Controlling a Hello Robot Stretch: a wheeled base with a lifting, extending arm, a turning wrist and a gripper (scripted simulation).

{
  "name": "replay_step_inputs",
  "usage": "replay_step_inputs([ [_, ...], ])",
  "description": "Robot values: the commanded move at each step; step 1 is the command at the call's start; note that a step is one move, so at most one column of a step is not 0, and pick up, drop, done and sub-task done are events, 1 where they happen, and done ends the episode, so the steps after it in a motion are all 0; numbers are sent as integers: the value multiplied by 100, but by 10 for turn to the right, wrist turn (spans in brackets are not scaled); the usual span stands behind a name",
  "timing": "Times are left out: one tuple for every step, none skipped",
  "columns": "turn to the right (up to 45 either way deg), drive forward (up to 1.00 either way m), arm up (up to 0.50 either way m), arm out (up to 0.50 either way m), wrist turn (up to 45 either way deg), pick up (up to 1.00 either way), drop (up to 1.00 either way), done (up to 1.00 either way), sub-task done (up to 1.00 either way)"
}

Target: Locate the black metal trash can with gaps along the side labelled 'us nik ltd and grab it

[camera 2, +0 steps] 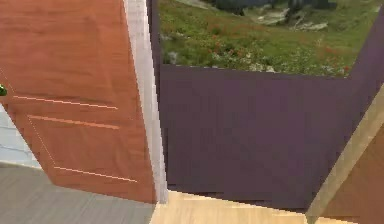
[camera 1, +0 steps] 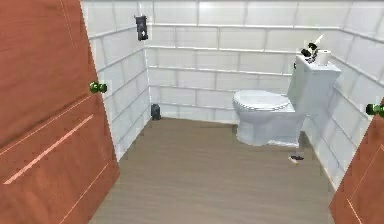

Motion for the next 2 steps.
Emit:
replay_step_inputs([
  [0,100,0,0,0,0,0,0,0],
  [60,0,0,0,0,0,0,0,0],
])
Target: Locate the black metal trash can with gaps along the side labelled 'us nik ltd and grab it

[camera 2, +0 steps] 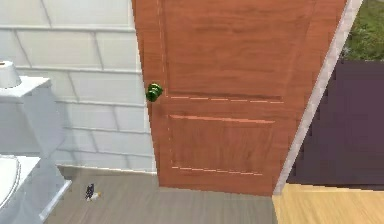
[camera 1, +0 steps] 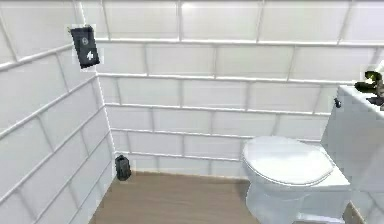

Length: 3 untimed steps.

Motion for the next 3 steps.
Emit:
replay_step_inputs([
  [0,45,0,0,0,0,0,0,0],
  [-450,0,0,0,0,0,0,0,0],
  [-450,0,0,0,0,0,0,0,0],
])
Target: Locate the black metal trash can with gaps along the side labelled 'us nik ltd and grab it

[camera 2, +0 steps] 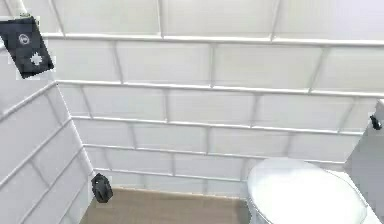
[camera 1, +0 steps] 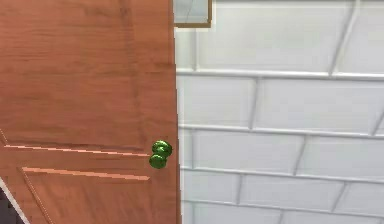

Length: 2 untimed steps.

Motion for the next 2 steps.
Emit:
replay_step_inputs([
  [-300,0,0,0,0,0,0,0,0],
  [450,0,0,0,0,0,0,0,0],
])
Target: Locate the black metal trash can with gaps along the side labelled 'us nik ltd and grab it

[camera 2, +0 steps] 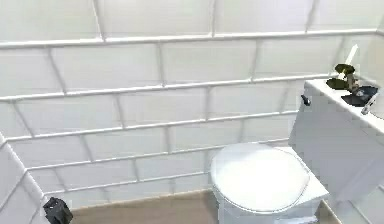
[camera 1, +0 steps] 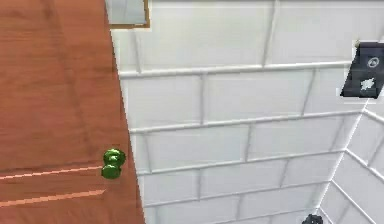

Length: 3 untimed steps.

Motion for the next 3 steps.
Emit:
replay_step_inputs([
  [450,0,0,0,0,0,0,0,0],
  [150,0,0,0,0,0,0,0,0],
  [0,70,0,0,0,0,0,0,0],
])
